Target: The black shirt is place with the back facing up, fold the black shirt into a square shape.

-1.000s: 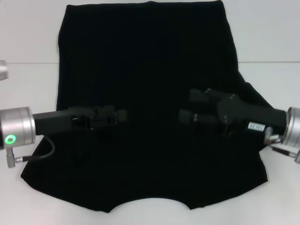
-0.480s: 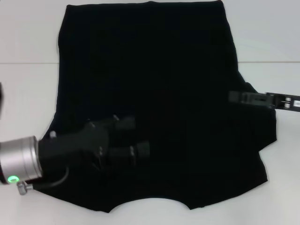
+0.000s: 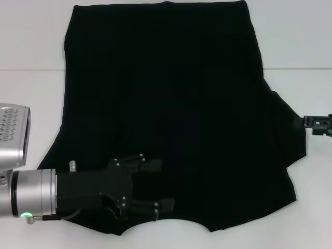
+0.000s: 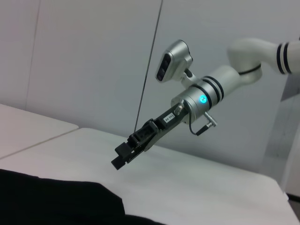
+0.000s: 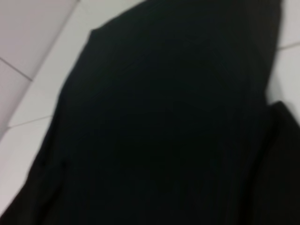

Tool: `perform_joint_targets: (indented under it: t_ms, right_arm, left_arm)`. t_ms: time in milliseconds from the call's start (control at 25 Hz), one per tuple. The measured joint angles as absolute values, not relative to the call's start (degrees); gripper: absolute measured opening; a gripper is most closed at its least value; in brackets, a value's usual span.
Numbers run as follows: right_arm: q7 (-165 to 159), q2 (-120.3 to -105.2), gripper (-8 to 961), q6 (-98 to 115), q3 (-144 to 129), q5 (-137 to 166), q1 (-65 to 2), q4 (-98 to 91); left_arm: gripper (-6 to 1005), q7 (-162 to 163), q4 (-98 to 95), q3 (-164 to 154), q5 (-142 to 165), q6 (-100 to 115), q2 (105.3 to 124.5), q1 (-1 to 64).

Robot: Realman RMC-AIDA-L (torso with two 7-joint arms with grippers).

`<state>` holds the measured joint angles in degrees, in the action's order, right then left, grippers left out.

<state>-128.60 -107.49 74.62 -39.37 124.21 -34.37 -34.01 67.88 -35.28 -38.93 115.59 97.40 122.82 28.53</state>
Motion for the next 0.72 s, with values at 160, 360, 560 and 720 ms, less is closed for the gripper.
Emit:
perform_joint_targets:
  t_ms: [160, 360, 560, 720]
  right_arm:
    - [-130.3, -107.43, 853, 71.96, -39.37, 126.59, -34.4, -33.89]
    - [-130.62, -108.43, 852, 68.94, -39.45, 129.14, -35.23, -33.38]
    - [-130.68, -109.54, 851, 66.3, -39.84, 130.4, -35.91, -32.71]
    - [-130.5, -110.28, 850, 64.0, -39.97, 131.62, -36.53, -31.2]
  left_arm:
    - [949, 66.35, -35.28, -39.59, 115.77, 96.2, 122.92, 28.36]
    - [949, 65.89, -35.31, -41.36, 117.19, 94.45, 122.96, 28.77]
    - [949, 65.84, -35.33, -42.0, 118.27, 94.07, 123.03, 29.24]
    - [949, 65.82, -35.34, -42.09, 118.32, 93.98, 123.05, 29.43]
